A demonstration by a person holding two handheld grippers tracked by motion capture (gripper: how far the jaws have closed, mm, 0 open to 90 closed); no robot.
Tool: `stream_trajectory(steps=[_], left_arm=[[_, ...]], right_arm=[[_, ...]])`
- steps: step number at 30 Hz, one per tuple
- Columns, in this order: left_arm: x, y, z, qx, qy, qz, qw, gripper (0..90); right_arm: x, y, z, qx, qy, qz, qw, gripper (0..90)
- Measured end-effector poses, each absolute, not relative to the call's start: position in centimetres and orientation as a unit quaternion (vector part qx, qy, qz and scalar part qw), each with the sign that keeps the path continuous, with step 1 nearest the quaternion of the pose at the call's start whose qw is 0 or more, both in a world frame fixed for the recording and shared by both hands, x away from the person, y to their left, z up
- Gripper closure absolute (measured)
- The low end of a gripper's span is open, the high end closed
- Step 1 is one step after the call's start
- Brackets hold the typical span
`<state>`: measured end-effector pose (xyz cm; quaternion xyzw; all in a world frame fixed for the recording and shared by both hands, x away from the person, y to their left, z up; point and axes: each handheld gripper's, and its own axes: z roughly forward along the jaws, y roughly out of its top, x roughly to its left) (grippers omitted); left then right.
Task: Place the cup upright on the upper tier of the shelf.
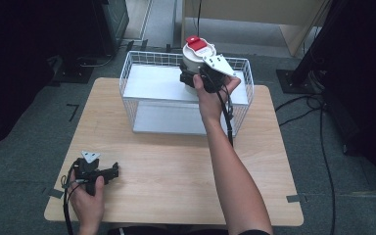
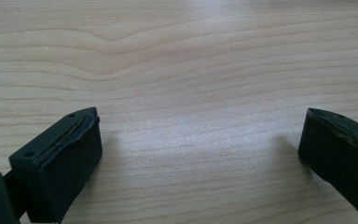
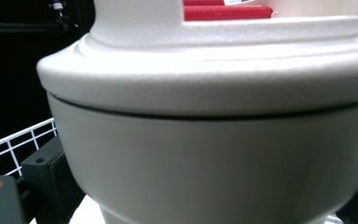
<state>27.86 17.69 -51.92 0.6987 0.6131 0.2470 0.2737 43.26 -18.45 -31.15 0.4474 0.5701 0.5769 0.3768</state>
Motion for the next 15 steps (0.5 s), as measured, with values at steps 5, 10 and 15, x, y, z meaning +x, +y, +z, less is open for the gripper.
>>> stream_trajectory(steps=[5,10,15], left_arm=[[27.86,17.69,-51.91,0.699,0.613,0.247,0.274,0.0],[27.87,17.68,-51.93,0.698,0.614,0.247,0.275,0.0],[27.87,17.69,-51.92,0.698,0.613,0.247,0.274,0.0]], right_arm=[[43.27,-18.55,-31.23,0.450,0.569,0.578,0.373,4.7],[43.01,-18.72,-31.13,0.447,0.575,0.578,0.368,3.5],[42.57,-19.33,-31.33,0.438,0.589,0.575,0.361,0.0]])
